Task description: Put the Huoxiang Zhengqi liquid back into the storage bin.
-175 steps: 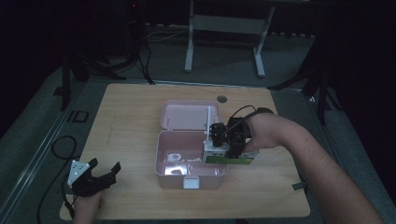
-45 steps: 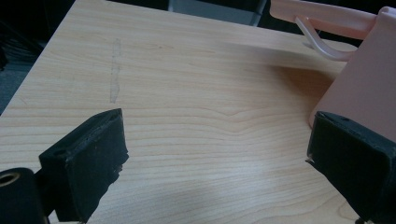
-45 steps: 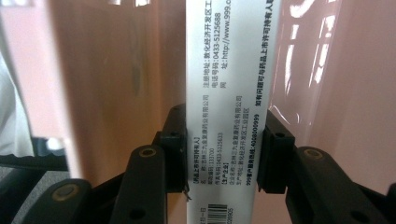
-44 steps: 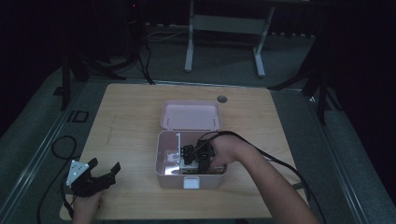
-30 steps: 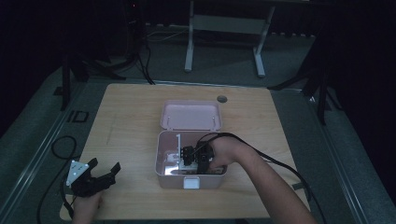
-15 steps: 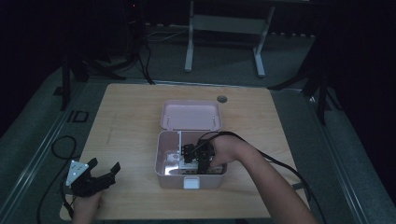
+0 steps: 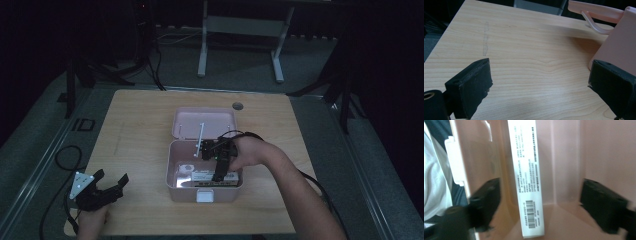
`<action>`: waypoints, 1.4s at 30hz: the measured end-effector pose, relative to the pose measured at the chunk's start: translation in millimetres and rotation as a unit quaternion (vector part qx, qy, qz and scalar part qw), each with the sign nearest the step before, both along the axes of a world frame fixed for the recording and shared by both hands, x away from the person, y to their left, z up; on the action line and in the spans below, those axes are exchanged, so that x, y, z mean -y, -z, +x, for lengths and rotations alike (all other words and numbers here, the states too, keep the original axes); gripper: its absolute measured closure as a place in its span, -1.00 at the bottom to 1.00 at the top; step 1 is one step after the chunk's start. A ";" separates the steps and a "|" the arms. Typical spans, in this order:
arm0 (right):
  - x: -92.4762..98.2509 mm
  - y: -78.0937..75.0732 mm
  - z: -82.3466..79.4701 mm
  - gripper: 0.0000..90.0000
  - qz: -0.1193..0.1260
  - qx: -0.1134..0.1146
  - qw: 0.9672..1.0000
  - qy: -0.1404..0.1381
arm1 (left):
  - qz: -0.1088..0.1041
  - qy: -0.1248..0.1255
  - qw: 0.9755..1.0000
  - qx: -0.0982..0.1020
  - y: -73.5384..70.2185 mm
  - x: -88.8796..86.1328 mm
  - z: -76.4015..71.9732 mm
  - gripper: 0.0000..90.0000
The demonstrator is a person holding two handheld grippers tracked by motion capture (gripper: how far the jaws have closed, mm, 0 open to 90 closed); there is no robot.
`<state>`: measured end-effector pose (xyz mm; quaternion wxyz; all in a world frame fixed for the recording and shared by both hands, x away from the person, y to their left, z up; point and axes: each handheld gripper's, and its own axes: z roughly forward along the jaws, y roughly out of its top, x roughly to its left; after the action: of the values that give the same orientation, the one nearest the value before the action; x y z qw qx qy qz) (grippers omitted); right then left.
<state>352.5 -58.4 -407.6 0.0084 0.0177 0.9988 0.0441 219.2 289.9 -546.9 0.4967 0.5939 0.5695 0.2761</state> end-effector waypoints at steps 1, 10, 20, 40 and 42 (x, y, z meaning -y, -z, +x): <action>0.5 -0.6 -0.6 -0.72 0.001 0.009 1.000 0.001 | 0.000 0.000 1.000 0.000 0.0 0.0 0.0 -0.89; 13.1 -14.9 -1.5 -0.74 0.019 0.029 0.999 0.008 | 0.000 -0.001 1.000 0.000 0.0 -0.4 -0.1 -0.89; 60.0 -39.2 -2.8 -0.74 0.072 0.057 0.994 0.059 | -0.001 -0.002 1.000 -0.001 0.1 0.5 0.3 -0.89; 131.8 -17.2 -22.1 -0.75 0.229 0.132 0.936 0.234 | -0.006 0.006 1.000 0.001 -1.8 5.7 -1.7 -0.89; 135.6 -12.4 -24.2 -0.76 0.236 0.133 0.932 0.242 | -0.006 0.006 1.000 0.001 -1.7 5.7 -1.8 -0.89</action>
<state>328.4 -194.0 -395.2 0.1472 0.2544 0.9148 0.2772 217.4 284.2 -545.3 0.5026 0.5943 0.5669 0.2700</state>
